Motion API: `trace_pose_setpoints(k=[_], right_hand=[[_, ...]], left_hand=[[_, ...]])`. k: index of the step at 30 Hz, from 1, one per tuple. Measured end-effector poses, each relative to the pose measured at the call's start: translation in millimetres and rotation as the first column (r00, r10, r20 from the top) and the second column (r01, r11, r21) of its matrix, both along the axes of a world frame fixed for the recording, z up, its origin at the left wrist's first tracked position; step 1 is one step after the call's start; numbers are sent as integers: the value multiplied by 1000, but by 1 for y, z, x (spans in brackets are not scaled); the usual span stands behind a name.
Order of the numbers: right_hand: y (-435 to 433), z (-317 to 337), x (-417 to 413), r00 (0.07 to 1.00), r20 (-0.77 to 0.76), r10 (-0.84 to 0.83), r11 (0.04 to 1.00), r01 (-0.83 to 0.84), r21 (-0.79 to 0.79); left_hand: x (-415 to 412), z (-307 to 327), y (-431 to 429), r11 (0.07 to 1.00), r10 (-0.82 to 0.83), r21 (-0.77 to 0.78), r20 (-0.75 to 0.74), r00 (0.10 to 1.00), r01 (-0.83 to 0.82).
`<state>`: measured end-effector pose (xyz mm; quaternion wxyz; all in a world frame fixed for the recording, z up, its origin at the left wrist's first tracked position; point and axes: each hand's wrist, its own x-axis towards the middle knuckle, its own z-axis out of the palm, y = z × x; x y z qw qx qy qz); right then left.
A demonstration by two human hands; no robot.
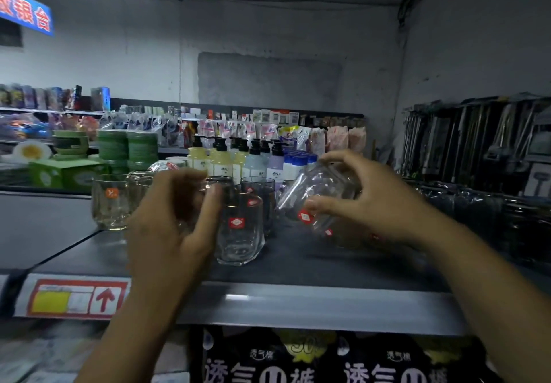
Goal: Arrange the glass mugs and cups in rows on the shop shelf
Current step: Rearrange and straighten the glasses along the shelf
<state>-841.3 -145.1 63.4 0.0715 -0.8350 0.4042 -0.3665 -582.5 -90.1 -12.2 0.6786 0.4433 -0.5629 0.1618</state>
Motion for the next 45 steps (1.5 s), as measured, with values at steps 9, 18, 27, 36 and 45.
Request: trace_pose_setpoints(k=[9, 18, 27, 36, 45], right_hand=[[-55, 17, 39, 815, -543, -202, 978, 195, -73], [-84, 7, 55, 758, -622, -196, 975, 217, -43], [-74, -12, 46, 812, -534, -234, 970, 159, -183], [-65, -31, 48, 856, -435, -277, 951, 180, -253], [-54, -40, 43, 902, -347, -258, 941, 153, -303]], left_hand=[[9, -16, -25, 935, -96, 350, 70, 993, 66], [8, -14, -23, 876, -46, 479, 185, 982, -50], [5, -17, -23, 888, -22, 455, 188, 982, -67], [5, -15, -20, 881, -54, 472, 189, 980, -43], [6, -14, -20, 882, -109, 466, 71, 992, 63]])
